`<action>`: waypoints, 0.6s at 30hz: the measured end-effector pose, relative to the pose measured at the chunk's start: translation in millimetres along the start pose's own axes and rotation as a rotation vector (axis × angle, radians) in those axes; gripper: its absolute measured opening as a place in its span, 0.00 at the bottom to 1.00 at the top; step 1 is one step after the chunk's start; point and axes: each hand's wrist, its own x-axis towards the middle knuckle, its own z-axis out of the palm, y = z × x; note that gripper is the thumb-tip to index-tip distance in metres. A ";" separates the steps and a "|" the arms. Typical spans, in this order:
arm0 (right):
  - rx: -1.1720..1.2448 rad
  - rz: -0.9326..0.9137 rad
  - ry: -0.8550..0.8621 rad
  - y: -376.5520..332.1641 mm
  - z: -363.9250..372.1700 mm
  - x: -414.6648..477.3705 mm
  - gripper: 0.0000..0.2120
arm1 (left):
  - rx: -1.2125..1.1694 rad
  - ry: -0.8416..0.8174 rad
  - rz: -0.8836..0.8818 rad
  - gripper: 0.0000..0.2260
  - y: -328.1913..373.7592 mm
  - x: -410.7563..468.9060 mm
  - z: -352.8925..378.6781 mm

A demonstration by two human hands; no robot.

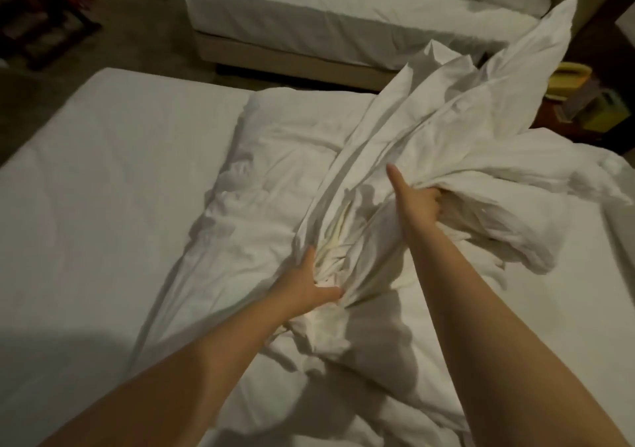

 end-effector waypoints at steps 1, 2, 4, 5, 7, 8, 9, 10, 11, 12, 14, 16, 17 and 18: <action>-0.092 -0.015 -0.010 -5.1 14.2 -2.7 0.57 | -0.015 -0.013 0.040 0.47 1.5 -3.4 -0.1; -0.181 -0.031 -0.015 -6.4 27.9 -6.5 0.59 | -0.011 -0.013 0.090 0.46 5.2 -6.8 1.8; -0.318 -0.024 -0.021 -2.6 49.7 -13.4 0.62 | 0.097 0.014 0.186 0.40 14.0 -14.9 7.5; -0.360 -0.010 -0.032 -0.9 57.9 -16.6 0.64 | 0.184 0.040 0.227 0.36 18.9 -19.2 10.6; -0.425 0.019 -0.047 1.7 70.9 -20.5 0.66 | 0.293 0.112 0.307 0.31 25.1 -27.6 14.8; -0.466 0.031 -0.046 2.2 76.5 -20.9 0.67 | 0.305 0.145 0.350 0.30 24.9 -29.8 16.0; -0.509 0.045 -0.042 3.2 81.6 -20.1 0.66 | 0.284 0.158 0.357 0.30 22.8 -32.2 14.3; -0.559 0.053 -0.028 5.9 85.7 -18.3 0.64 | 0.236 0.156 0.346 0.31 17.2 -28.7 14.5; -0.609 0.041 -0.014 9.0 88.8 -17.7 0.60 | 0.189 0.140 0.333 0.32 12.1 -25.5 11.8; -0.665 -0.005 -0.002 12.5 91.7 -16.6 0.54 | 0.146 0.125 0.292 0.30 7.9 -21.7 8.3; -0.754 -0.126 -0.007 12.5 90.3 -17.3 0.40 | 0.065 0.065 0.207 0.24 8.8 -22.6 -6.7; -0.754 -0.187 0.016 -7.8 81.8 -26.1 0.30 | 0.093 0.059 0.291 0.26 20.1 -33.1 -30.1; -0.732 -0.236 0.045 -25.4 75.9 -33.2 0.26 | 0.113 0.086 0.369 0.30 27.8 -44.8 -47.3; -0.715 -0.313 0.087 -47.7 70.8 -43.1 0.21 | 0.114 0.155 0.460 0.32 31.8 -56.5 -67.0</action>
